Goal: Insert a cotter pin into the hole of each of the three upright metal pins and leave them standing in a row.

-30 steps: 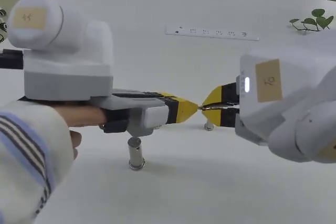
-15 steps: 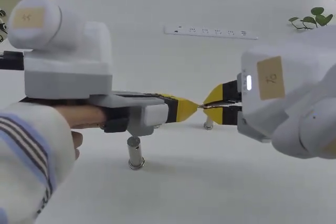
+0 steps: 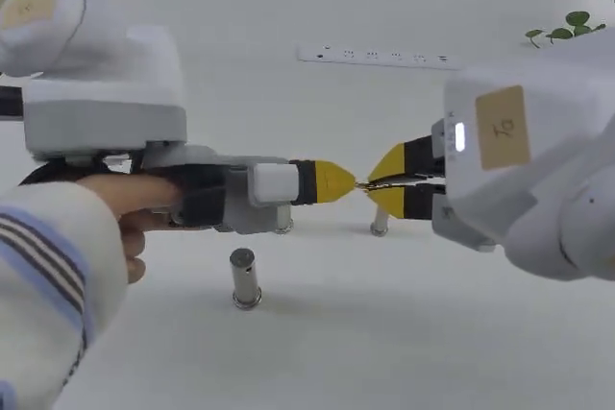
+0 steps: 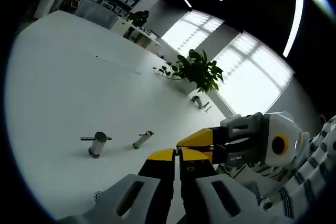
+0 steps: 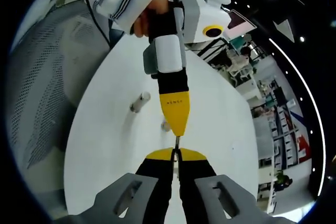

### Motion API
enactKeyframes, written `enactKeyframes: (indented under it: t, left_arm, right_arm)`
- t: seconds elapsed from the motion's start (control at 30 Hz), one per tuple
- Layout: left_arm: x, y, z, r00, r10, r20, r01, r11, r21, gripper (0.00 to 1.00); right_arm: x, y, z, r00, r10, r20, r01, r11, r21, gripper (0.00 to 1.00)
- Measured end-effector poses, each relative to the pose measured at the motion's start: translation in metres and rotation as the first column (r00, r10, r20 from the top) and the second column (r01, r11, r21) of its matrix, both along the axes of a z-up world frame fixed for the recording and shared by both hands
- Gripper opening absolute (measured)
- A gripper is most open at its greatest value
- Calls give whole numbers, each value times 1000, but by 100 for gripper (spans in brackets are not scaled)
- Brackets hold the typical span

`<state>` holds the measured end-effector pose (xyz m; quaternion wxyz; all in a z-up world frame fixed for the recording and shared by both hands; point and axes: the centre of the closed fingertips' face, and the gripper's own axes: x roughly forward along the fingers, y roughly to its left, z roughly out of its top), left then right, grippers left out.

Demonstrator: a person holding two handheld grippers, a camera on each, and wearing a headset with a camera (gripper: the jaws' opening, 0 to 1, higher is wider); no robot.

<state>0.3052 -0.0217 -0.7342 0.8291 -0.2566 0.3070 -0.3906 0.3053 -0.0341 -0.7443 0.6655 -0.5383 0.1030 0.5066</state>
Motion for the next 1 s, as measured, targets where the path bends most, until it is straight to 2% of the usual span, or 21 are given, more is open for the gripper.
enactKeyframes:
  t: [0.03,0.17,0.4,0.53,0.67,0.73,0.83,0.9,0.93,0.97,1.0]
  left_arm:
    - [-1,-1,0,1000,-10,26,9,1000,23,0]
    - [-3,-1,-1,1000,-18,15,17,999,29,0]
    - [-4,1,3,998,-37,44,36,999,28,0]
    - [-7,0,5,997,-56,61,54,998,31,0]
    - [-8,5,3,997,-56,59,54,998,37,0]
    - [-9,7,4,997,-55,63,53,998,34,0]
    - [-11,9,5,994,-65,87,61,997,46,0]
    - [-13,11,6,991,-81,106,76,996,54,0]
    - [-15,11,7,989,-91,114,85,995,57,0]
    - [-17,11,9,988,-101,119,96,994,52,0]
    - [-19,10,11,986,-111,124,106,993,43,0]
  right_arm:
    - [0,0,0,1000,4,-4,-4,1000,-5,3]
    - [-2,0,-1,999,2,-32,-2,1000,20,3]
    - [-4,1,4,996,0,-84,6,997,79,3]
    - [-8,2,4,993,29,-114,-18,995,95,4]
    - [-9,1,2,991,34,-133,-21,995,97,10]
    - [-11,3,1,984,30,-175,-6,991,135,14]
    - [-14,1,-1,969,13,-247,30,985,169,15]
    - [-16,1,0,951,2,-310,67,975,212,17]
    - [-16,1,0,934,-3,-357,97,965,244,18]
    - [-19,2,-1,907,-3,-421,131,953,275,19]
    - [-23,3,-1,873,-1,-487,166,941,296,22]
